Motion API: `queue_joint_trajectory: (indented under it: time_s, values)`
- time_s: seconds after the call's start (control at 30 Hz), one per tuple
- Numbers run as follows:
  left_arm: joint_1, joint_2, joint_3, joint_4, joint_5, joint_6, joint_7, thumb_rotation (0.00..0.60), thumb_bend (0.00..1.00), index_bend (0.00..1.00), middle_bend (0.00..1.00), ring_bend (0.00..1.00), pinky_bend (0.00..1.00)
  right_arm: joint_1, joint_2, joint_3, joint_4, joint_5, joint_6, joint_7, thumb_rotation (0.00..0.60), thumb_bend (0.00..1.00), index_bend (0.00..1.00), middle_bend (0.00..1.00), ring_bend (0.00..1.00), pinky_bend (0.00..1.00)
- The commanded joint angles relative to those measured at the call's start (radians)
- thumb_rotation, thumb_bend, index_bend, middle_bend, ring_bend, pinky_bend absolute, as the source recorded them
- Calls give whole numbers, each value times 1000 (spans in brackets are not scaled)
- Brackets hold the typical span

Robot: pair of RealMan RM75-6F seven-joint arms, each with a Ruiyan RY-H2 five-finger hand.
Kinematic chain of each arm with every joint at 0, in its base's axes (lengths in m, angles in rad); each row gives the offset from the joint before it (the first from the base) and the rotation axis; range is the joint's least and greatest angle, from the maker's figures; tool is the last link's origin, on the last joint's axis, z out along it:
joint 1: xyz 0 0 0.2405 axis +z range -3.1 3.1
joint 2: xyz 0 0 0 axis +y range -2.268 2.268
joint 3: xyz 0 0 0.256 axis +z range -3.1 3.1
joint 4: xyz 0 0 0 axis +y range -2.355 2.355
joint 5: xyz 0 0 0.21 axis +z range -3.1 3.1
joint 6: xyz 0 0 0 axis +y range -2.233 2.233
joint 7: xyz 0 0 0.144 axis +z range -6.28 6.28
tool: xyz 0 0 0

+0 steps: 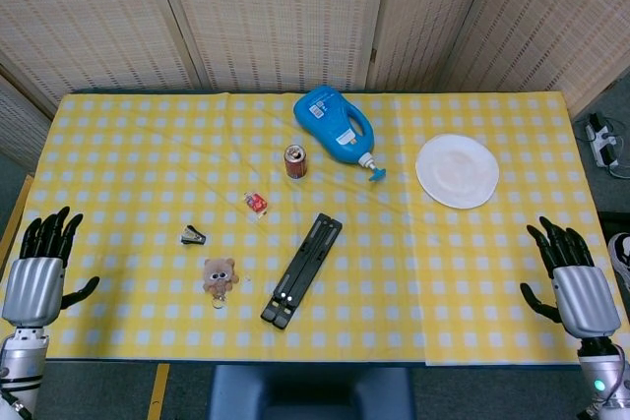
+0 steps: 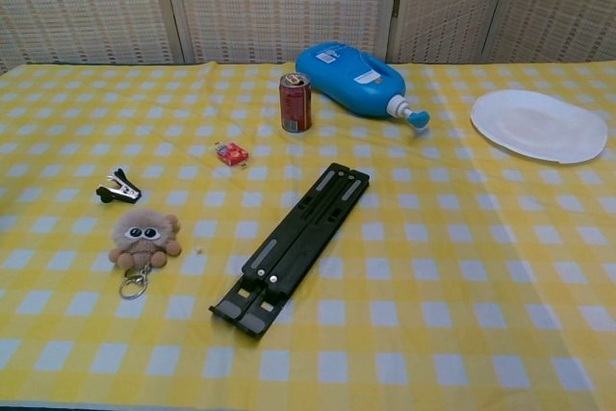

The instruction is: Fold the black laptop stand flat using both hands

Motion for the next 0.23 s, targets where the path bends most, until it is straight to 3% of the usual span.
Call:
queue_joint_trajectory:
  time_s: [0.03, 0.23]
  values:
    - [42, 13, 35, -30, 34, 30, 23, 600, 210, 43, 20, 0, 0, -44, -9, 5, 38, -24, 13, 52, 600, 369, 0, 0, 0, 0]
    - [69, 15, 41, -50, 61, 42, 31, 600, 210, 43, 20, 0, 0, -68, -6, 22, 51, -56, 0, 71, 600, 369, 0, 0, 0, 0]
